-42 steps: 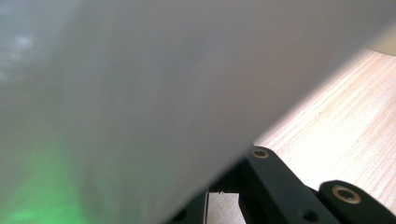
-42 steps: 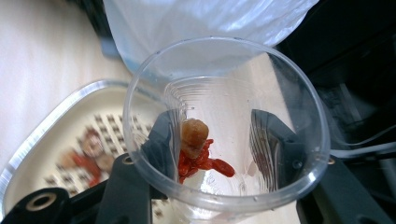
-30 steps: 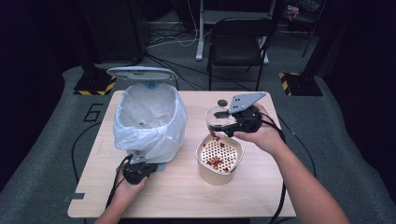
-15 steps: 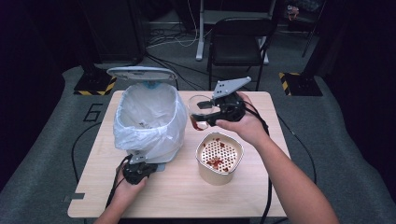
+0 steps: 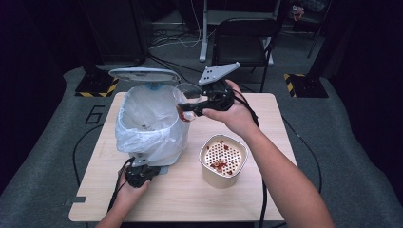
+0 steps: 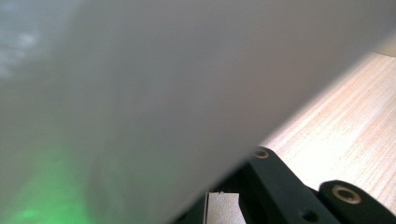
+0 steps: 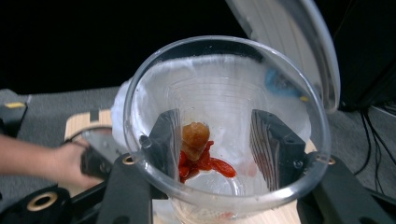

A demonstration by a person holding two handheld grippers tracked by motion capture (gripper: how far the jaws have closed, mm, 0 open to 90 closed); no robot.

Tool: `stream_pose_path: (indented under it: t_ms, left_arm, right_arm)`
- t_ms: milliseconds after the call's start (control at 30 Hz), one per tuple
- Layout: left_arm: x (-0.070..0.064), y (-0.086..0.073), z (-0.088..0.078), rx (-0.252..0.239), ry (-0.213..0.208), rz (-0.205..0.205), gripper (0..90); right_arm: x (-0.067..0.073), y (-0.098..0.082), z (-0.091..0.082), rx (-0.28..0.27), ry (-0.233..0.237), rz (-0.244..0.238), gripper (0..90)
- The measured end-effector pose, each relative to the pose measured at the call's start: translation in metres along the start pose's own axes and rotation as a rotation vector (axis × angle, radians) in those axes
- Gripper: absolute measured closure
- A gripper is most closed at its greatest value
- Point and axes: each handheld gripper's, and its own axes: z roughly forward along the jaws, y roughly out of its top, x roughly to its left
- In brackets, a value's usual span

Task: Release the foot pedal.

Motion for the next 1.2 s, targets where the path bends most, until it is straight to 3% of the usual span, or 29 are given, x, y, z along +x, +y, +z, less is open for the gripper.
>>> stream_pose_path:
  t_ms: [100, 133, 200, 233, 267, 400, 433, 567, 767, 967, 1000, 1033, 1067, 1200]
  left_arm:
    - [-0.001, 0.000, 0.000, -0.004, 0.000, -0.004, 90.0]
    - [-0.004, 0.000, 0.003, -0.043, -0.007, -0.054, 90.0]
    - [-0.001, 0.000, 0.001, -0.011, -0.004, -0.014, 90.0]
    - [-0.004, 0.000, 0.002, -0.038, -0.009, -0.048, 90.0]
    - [-0.004, 0.000, 0.003, -0.042, -0.006, -0.052, 90.0]
    - [-0.004, 0.000, 0.003, -0.044, -0.007, -0.050, 90.0]
    - [-0.003, 0.000, 0.002, -0.031, -0.006, -0.034, 90.0]
    - [-0.003, -0.001, 0.002, -0.042, -0.009, -0.049, 90.0]
    - [-0.003, -0.001, 0.002, -0.036, -0.005, -0.040, 90.0]
    - [-0.003, -0.001, 0.003, -0.049, -0.008, -0.052, 90.0]
    - [-0.003, -0.001, 0.003, -0.049, -0.010, -0.054, 90.0]
    - [-0.003, -0.001, 0.003, -0.049, -0.010, -0.054, 90.0]
    - [-0.003, -0.001, 0.003, -0.048, -0.010, -0.053, 90.0]
    - [-0.004, -0.001, 0.003, -0.050, -0.008, -0.056, 90.0]
  right_arm:
    - [0.002, 0.007, 0.008, -0.018, 0.013, 0.001, 52.8]
    - [0.003, 0.009, 0.012, -0.019, 0.016, -0.001, 52.8]
    - [0.005, 0.012, 0.025, -0.014, 0.020, -0.007, 52.7]
    - [0.005, 0.012, 0.029, -0.010, 0.017, -0.010, 52.6]
    - [0.005, 0.013, 0.034, -0.002, 0.015, -0.010, 52.5]
    - [0.004, 0.012, 0.048, 0.016, 0.014, -0.008, 52.3]
    - [0.004, 0.012, 0.056, 0.037, 0.018, 0.005, 52.3]
    - [0.005, 0.010, 0.073, 0.061, 0.024, 0.007, 52.1]
    - [0.012, 0.010, 0.092, 0.081, 0.035, -0.009, 50.8]
    - [0.013, 0.009, 0.106, 0.096, 0.049, 0.035, 40.3]
    - [0.012, 0.008, 0.109, 0.110, 0.044, 0.062, 31.7]
    - [0.012, 0.008, 0.109, 0.110, 0.044, 0.062, 31.7]
    - [0.013, 0.007, 0.111, 0.111, 0.025, 0.065, 23.7]
    - [0.012, 0.007, 0.111, 0.088, 0.009, 0.081, 16.5]
